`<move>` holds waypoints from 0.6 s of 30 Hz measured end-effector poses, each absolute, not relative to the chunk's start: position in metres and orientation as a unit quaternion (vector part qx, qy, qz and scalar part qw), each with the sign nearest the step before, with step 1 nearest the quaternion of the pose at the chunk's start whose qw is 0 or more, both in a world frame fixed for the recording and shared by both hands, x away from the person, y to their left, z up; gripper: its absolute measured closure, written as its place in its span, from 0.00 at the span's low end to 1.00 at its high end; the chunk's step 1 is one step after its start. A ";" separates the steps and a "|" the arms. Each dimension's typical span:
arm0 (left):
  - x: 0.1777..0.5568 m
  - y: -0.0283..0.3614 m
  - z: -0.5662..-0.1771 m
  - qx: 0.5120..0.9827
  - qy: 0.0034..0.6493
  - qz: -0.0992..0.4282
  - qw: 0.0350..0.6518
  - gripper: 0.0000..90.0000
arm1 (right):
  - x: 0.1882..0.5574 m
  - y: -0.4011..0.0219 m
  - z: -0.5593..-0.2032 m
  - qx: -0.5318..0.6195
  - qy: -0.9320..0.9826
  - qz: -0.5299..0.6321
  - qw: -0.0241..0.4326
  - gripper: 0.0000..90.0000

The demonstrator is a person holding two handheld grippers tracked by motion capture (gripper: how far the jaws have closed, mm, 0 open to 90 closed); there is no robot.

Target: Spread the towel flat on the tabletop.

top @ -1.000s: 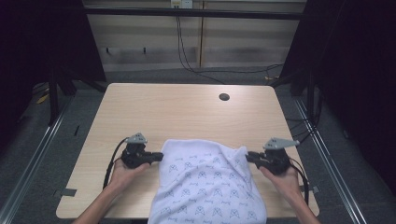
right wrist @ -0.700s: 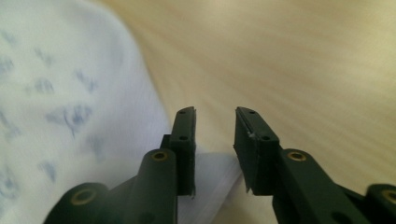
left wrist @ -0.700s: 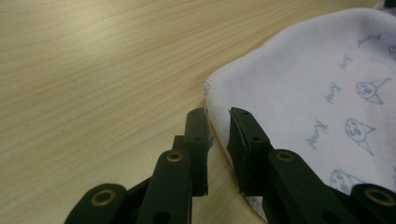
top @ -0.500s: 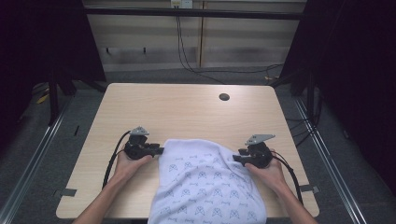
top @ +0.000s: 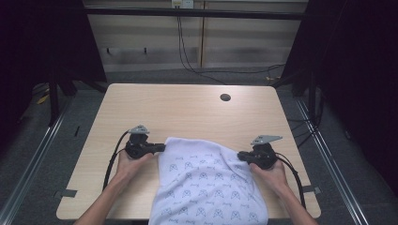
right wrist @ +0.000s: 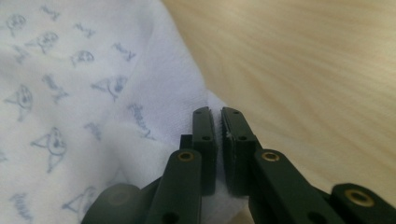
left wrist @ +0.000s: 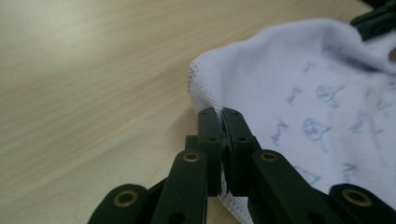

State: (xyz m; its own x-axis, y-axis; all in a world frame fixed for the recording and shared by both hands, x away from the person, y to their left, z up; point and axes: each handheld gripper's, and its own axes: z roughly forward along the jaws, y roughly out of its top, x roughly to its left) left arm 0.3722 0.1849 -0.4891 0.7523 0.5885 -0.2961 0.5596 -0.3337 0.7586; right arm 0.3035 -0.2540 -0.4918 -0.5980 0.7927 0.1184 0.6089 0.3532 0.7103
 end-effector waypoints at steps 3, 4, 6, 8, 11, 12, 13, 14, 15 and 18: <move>0.369 0.191 -0.479 0.808 0.347 0.021 0.475 0.97 | 0.303 -0.261 -0.481 0.435 0.797 0.401 0.124 0.95; 0.367 0.192 -0.473 0.806 0.343 0.029 0.482 0.97 | 0.301 -0.268 -0.465 0.437 0.782 0.422 0.141 0.95; 0.366 0.192 -0.463 0.804 0.335 0.039 0.491 0.97 | 0.301 -0.277 -0.446 0.437 0.764 0.447 0.161 0.95; 0.367 0.190 -0.444 0.798 0.322 0.053 0.506 0.97 | 0.303 -0.284 -0.428 0.434 0.753 0.463 0.178 0.95; 0.369 0.189 -0.433 0.794 0.318 0.065 0.514 0.97 | 0.305 -0.288 -0.411 0.431 0.740 0.479 0.191 0.95; 0.377 0.189 -0.419 0.788 0.319 0.081 0.520 0.97 | 0.310 -0.287 -0.396 0.424 0.734 0.488 0.206 0.95; 0.377 0.189 -0.419 0.788 0.319 0.081 0.520 0.97 | 0.310 -0.287 -0.396 0.424 0.734 0.488 0.206 0.95; 0.381 0.189 -0.413 0.782 0.322 0.085 0.526 0.97 | 0.320 -0.284 -0.384 0.417 0.731 0.495 0.217 0.95; 0.385 0.190 -0.408 0.776 0.326 0.091 0.532 0.97 | 0.320 -0.284 -0.384 0.417 0.731 0.495 0.217 0.95; 0.407 0.189 -0.396 0.761 0.354 0.121 0.530 0.95 | 0.350 -0.277 -0.373 0.418 0.731 0.482 0.242 0.94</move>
State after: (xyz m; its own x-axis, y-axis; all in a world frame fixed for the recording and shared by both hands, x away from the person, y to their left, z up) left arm 0.4073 0.1891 -0.3961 0.7203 0.6668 -0.1910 0.4111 -0.1885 0.8919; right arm 0.3502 -0.2766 -0.3727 -0.5328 0.8447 0.0501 0.3783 0.1848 0.9071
